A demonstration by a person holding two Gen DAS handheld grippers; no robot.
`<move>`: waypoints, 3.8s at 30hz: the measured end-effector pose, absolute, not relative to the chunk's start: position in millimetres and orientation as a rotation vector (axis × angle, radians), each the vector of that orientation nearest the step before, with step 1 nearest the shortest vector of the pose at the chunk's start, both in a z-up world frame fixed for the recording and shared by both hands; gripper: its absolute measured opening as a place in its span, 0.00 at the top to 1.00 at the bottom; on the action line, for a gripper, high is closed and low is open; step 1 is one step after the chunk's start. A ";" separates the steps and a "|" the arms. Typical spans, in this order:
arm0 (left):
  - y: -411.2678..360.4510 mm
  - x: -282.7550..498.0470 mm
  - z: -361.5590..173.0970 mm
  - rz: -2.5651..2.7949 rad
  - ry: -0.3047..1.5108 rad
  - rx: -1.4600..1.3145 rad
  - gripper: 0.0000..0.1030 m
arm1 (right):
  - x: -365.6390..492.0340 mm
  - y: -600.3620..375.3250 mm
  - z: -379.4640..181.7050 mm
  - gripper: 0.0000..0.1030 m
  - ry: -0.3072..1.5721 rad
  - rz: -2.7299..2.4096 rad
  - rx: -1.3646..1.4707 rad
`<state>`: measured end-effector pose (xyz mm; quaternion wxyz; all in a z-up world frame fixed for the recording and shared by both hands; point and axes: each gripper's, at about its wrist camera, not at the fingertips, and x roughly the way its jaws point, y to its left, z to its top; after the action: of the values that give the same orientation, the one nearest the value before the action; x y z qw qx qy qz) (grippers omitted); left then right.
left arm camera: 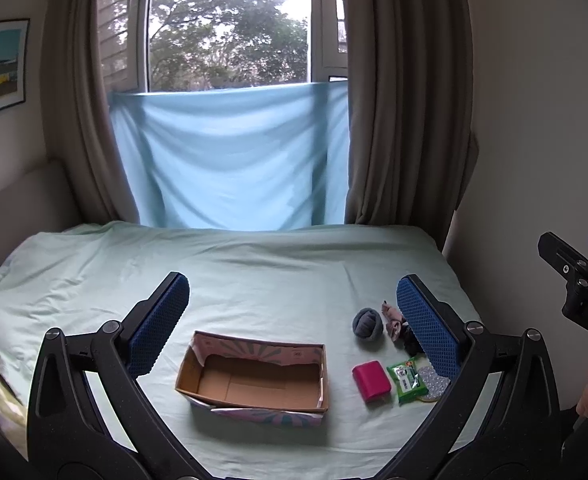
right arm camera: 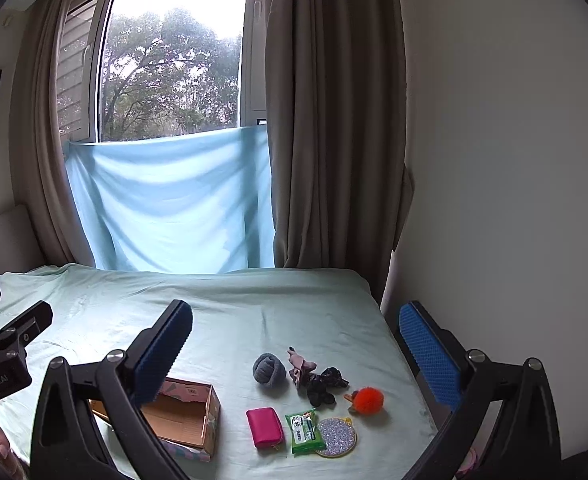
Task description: Organize soft objects
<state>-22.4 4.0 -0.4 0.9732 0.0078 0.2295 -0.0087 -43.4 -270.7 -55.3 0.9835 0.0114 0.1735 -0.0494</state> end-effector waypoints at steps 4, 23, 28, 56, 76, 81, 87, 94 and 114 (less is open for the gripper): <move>6.1 -21.8 -2.0 -0.025 0.467 0.012 0.00 | -44.7 -267.9 -54.2 0.00 0.351 -0.101 0.019; 7.3 -12.3 -4.9 -0.031 0.495 -0.001 0.00 | -40.0 -264.4 -55.3 0.00 0.360 -0.120 0.006; 7.6 -9.9 -6.2 -0.031 0.504 -0.006 0.00 | -39.9 -265.1 -56.2 0.00 0.357 -0.115 0.009; 0.4 0.6 -10.1 -0.043 0.545 -0.019 0.00 | -28.5 -278.4 -62.6 0.00 0.378 -0.112 0.034; -102.7 98.1 -145.6 -0.088 0.907 -0.066 0.00 | 61.4 -386.0 -187.0 0.00 0.628 -0.128 0.091; -127.6 123.2 -219.1 -0.081 0.998 -0.085 0.00 | 94.0 -418.8 -250.3 0.00 0.703 -0.162 0.107; -143.9 163.6 -320.1 -0.039 1.157 -0.071 0.00 | 131.7 -444.5 -336.5 0.00 0.792 -0.182 0.138; -153.6 194.8 -406.9 -0.013 1.306 -0.071 0.00 | 170.6 -456.7 -413.1 0.00 0.855 -0.189 0.130; -177.9 211.3 -513.9 0.014 1.445 -0.029 0.26 | 222.7 -476.5 -505.7 0.27 0.929 -0.198 0.164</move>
<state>211.3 -177.9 -513.9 0.7500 -0.0134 0.6613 0.0063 222.7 -476.5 -505.7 0.8860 0.0788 0.4468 -0.0952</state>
